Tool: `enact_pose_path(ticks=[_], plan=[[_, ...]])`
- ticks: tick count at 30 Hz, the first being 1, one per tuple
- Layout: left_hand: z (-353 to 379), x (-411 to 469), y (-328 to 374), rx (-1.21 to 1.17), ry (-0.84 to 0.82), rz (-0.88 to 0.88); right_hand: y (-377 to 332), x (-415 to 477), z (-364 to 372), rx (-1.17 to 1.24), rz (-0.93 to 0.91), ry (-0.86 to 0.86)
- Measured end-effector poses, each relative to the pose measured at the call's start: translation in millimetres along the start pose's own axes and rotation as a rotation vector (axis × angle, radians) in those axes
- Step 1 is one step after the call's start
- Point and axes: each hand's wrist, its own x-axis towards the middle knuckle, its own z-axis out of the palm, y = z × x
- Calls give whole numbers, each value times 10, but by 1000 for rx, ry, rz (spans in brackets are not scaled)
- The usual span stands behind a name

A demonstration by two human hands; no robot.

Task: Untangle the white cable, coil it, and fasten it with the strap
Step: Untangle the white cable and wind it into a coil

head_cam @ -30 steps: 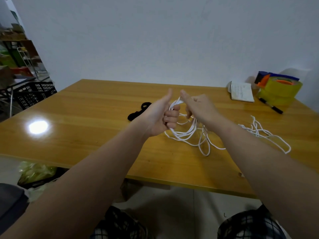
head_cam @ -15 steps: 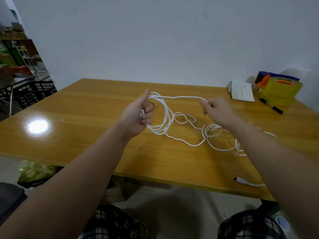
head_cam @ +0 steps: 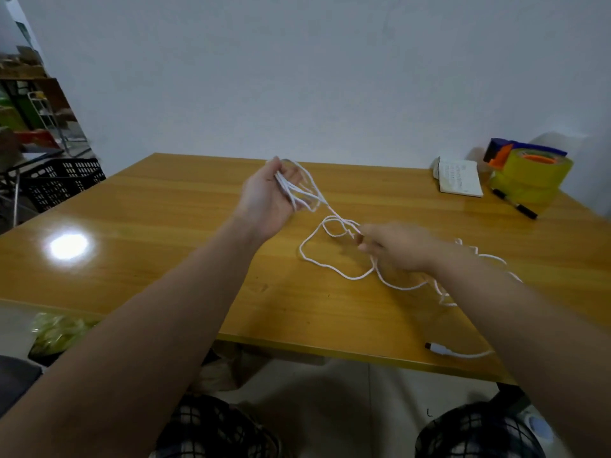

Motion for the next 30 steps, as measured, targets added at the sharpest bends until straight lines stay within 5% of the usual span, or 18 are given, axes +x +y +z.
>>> enact_pose_path(ticks=[6,12,22,27,30], plan=[[-24,99,-76,96,109,30,75,-137,-11,108,-35,270],[144,136,-285,272,20,11,-122,-67,-59,-107,-120,222],[278,49,-440,1051,-24,171,-244,-75,-316,336,-246,302],[331,9,-449,1148,-182,99,-212,-48,-333,622,-295,347],[328,-8,-486,1139,-303,-51,-174,-33,-340,554,-233,391]])
